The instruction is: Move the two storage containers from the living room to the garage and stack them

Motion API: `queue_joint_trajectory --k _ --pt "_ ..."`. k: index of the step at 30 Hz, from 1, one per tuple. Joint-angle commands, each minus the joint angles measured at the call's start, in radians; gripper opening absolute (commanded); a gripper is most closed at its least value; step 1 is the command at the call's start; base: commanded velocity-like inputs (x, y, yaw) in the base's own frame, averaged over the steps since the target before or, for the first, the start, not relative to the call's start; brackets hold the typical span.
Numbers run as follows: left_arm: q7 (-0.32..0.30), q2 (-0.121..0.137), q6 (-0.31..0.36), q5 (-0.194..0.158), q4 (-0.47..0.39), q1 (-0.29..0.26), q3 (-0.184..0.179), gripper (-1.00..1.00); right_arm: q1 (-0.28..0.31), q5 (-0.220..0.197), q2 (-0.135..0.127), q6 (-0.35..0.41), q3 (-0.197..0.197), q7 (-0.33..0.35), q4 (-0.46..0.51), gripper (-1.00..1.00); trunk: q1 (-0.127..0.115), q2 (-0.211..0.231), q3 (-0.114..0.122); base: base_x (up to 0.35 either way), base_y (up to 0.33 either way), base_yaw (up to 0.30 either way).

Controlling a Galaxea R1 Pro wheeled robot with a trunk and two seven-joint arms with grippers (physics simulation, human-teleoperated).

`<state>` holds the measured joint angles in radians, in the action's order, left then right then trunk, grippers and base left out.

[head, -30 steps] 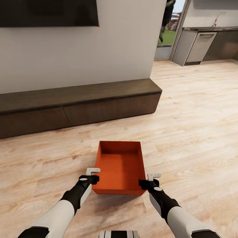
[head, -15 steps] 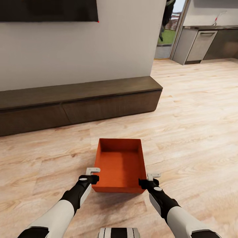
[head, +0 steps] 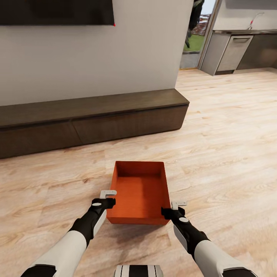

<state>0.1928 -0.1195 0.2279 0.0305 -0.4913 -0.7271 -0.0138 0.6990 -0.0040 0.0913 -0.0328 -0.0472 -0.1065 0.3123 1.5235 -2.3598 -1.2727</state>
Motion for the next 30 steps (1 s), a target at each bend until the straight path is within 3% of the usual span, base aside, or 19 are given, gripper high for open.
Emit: queue_joint_trajectory --k 1,14,30 --pt "0.004 0.0 0.008 0.003 -0.002 0.0 0.0 1.0 0.001 -0.001 0.0 -0.002 -0.005 -0.006 -0.001 1.0 0.0 0.0 -0.001 0.038 0.0 0.0" --pt "0.004 0.0 0.01 0.002 0.001 0.0 0.002 1.0 0.001 -0.001 -0.001 -0.002 -0.005 -0.006 -0.001 1.0 0.0 0.0 -0.001 0.2 0.0 0.0" --pt "0.004 0.0 0.01 0.002 -0.003 0.0 -0.002 1.0 0.001 -0.002 -0.001 0.004 -0.005 -0.006 -0.001 1.0 0.0 0.0 -0.001 0.011 0.0 0.0"
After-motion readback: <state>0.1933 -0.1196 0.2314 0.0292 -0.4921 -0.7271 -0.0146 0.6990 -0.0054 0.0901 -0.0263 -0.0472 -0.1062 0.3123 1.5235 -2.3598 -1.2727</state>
